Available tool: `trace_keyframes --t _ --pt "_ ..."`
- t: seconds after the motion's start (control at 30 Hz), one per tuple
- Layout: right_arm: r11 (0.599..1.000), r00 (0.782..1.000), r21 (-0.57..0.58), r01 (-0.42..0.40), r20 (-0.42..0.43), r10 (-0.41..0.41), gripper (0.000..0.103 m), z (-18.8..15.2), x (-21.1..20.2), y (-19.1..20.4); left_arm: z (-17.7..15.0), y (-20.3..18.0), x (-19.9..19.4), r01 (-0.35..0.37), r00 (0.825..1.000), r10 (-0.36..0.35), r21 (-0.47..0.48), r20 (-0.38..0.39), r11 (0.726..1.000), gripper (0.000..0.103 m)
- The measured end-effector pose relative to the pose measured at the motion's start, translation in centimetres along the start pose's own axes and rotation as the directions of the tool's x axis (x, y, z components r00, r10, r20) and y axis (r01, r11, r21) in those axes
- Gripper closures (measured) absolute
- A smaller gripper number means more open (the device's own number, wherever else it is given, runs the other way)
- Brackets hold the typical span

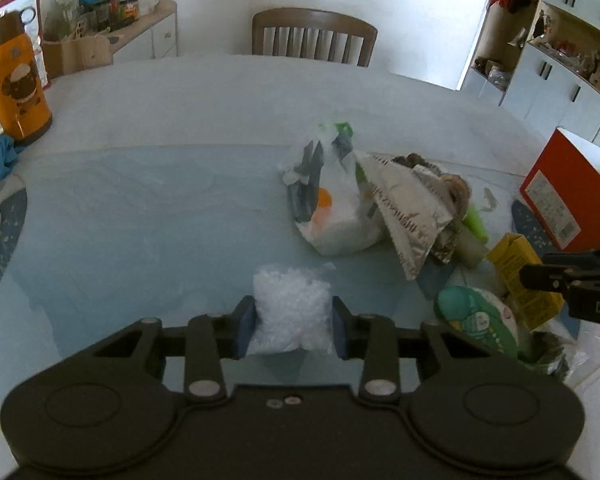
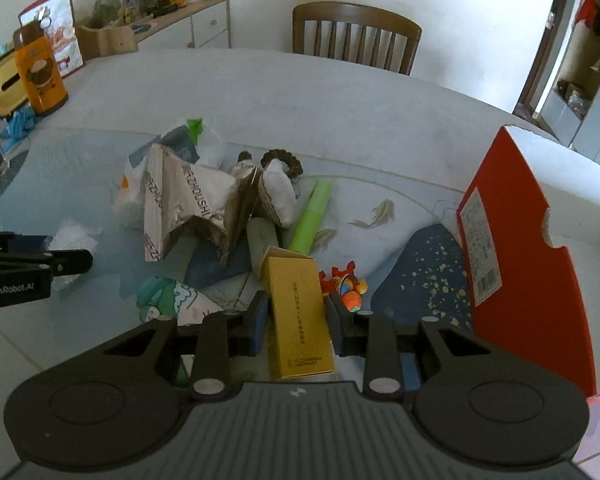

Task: Organize objects
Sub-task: 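Grasp the yellow cardboard box with the right tool while the left tool grasps the white foam bag, then carry the yellow box and foam bag with both tools into the red shoebox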

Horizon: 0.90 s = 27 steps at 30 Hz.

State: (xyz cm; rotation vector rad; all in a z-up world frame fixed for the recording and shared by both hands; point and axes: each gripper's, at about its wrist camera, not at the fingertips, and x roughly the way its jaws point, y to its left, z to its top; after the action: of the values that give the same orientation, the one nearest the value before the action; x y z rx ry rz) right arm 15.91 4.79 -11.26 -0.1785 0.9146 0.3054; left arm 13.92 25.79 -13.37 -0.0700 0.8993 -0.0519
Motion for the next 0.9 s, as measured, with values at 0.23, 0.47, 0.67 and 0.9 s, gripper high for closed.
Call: trace_keyframes --t 0.23,0.47,0.67,0.9 --pt "0.999 1.000 0.048 -0.005 0.028 0.003 0.073 0.5 -3.0 -0.7 1.3 -0.6 -1.9 0.033 0.999 -0.033 -0.017 0.019 0.999 0.067" --pt "0.996 0.997 0.087 -0.001 0.075 -0.005 0.073 1.2 -7.0 -2.0 3.3 -3.2 -4.0 0.090 0.995 -0.089 -0.007 0.047 0.996 0.067" --pt "0.992 0.994 0.128 0.005 0.107 -0.019 0.073 1.7 -9.6 -4.5 4.7 -6.9 -5.3 0.133 0.989 -0.134 0.030 0.061 0.991 0.067" --pt "0.990 0.989 0.138 -0.020 0.147 -0.001 0.073 1.6 -11.6 -8.6 5.6 -12.3 -6.1 0.148 0.985 -0.153 0.066 0.081 0.987 0.067"
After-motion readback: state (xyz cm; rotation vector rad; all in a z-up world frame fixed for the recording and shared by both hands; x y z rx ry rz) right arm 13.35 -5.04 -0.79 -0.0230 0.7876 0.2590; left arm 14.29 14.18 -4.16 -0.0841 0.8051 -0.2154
